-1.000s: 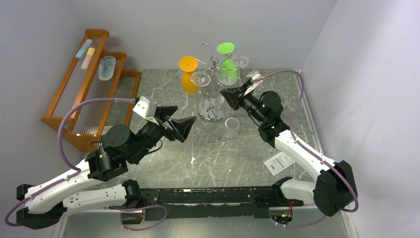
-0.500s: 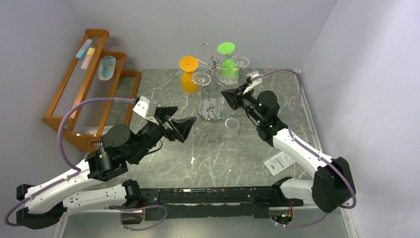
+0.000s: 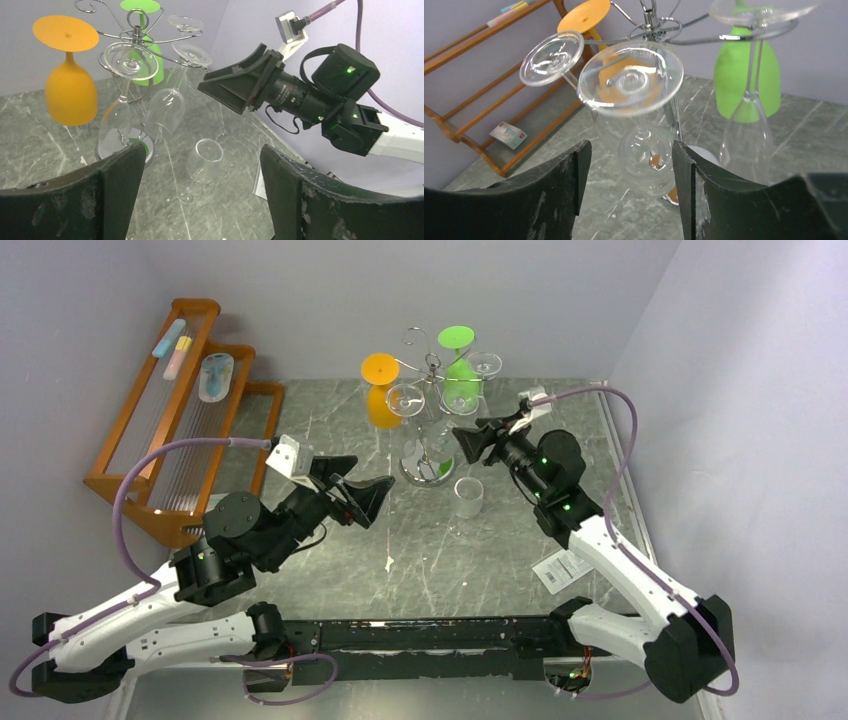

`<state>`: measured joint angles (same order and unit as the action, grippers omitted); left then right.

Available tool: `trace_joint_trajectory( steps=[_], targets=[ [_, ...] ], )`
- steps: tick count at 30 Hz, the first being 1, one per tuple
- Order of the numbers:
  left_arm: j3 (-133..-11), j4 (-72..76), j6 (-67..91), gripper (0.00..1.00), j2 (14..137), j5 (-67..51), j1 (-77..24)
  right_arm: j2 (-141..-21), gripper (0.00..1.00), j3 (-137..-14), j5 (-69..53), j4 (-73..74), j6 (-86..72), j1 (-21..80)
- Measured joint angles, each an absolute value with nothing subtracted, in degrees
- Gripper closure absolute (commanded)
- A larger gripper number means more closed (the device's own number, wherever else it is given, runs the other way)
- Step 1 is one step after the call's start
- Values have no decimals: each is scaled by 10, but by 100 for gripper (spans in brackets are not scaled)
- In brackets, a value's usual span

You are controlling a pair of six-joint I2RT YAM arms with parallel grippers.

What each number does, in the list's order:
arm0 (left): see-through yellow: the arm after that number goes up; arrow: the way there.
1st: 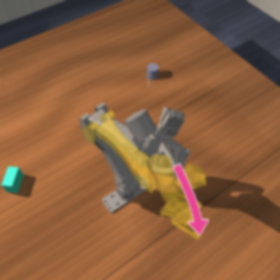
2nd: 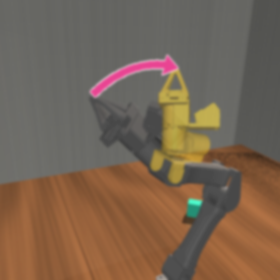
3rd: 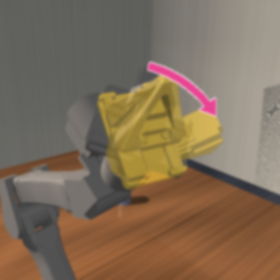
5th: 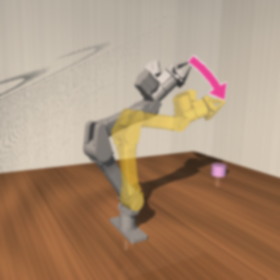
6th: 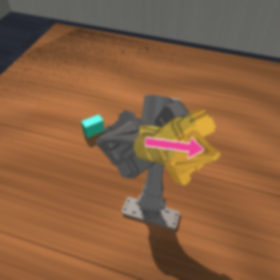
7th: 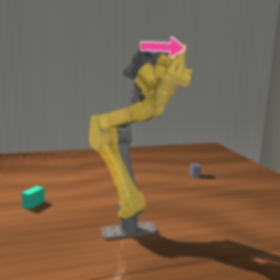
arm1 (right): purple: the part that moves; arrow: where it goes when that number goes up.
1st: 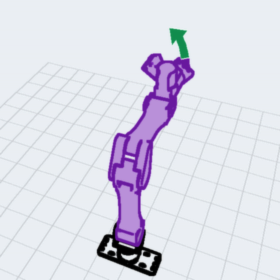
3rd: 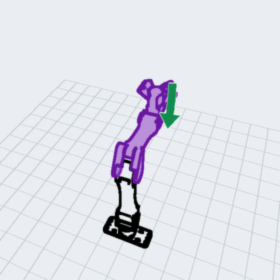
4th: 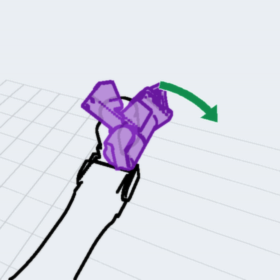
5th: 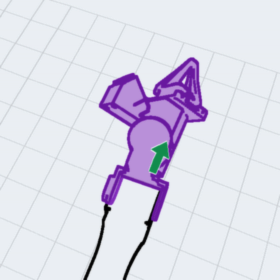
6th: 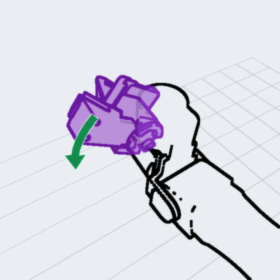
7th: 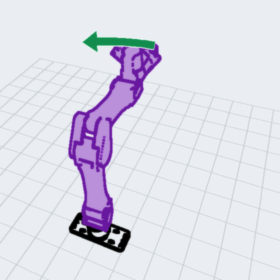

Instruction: Place the wine glass upside down on the wine glass rack

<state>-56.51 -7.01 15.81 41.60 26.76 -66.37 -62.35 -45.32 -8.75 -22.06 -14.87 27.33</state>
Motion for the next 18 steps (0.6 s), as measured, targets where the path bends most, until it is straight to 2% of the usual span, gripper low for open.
trace_joint_trajectory(
  steps=[11, 18],
  targets=[
    [-554, -85, 172, 11, 403, 279, -664, -496, 36, -434, -66, -3, -189, 273],
    [-523, -91, 198, 11, 401, 299, -664, -502, 39, -468, -95, 117, -231, 274]
  ],
)
